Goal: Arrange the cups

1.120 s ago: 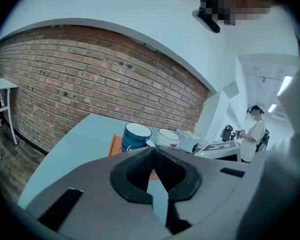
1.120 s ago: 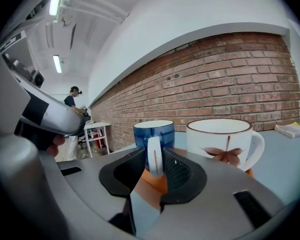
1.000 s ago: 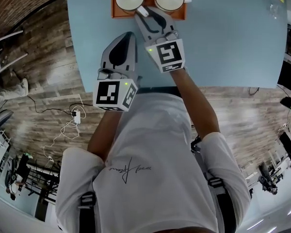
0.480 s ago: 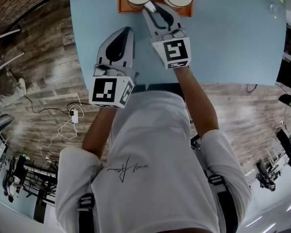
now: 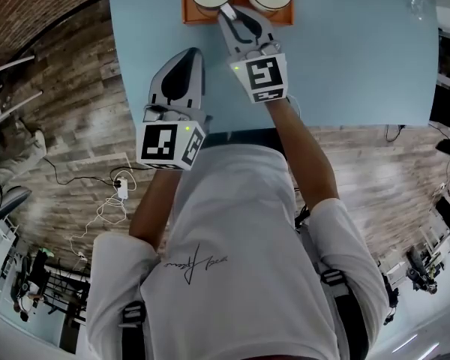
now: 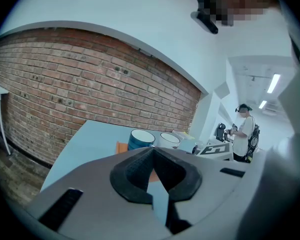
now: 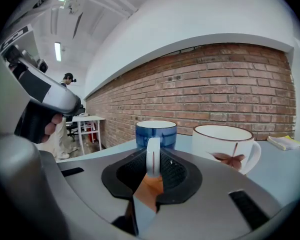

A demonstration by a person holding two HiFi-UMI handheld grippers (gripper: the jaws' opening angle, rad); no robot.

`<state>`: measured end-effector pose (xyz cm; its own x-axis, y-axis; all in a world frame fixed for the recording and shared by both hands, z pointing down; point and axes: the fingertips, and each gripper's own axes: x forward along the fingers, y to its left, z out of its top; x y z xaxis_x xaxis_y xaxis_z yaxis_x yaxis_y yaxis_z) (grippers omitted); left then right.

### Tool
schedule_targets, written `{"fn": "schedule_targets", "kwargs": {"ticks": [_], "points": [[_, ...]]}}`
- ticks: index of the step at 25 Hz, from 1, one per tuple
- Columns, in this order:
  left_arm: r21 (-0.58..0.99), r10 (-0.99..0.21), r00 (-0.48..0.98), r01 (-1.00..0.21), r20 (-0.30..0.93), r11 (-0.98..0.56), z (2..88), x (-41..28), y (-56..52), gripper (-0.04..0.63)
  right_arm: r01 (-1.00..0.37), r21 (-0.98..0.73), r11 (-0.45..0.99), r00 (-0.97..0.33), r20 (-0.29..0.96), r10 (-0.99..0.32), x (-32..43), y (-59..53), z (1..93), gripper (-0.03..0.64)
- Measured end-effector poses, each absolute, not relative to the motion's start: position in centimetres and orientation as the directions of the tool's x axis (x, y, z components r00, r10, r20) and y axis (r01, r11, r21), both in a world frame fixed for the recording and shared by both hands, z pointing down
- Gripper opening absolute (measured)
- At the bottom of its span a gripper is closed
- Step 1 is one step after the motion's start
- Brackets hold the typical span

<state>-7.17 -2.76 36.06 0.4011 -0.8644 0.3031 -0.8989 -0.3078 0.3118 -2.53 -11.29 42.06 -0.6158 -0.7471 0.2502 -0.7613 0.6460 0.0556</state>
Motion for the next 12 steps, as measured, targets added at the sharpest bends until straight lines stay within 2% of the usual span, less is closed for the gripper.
{"fn": "schedule_targets", "kwargs": {"ticks": [12], "points": [[0.329, -0.862, 0.416, -0.889, 0.29, -0.318, 35.69, -7.13, -3.59, 0.008, -0.8, 0.054, 0.598, -0.566, 0.262, -0.781, -2.76, -11.04, 41.67, 0.064]]}}
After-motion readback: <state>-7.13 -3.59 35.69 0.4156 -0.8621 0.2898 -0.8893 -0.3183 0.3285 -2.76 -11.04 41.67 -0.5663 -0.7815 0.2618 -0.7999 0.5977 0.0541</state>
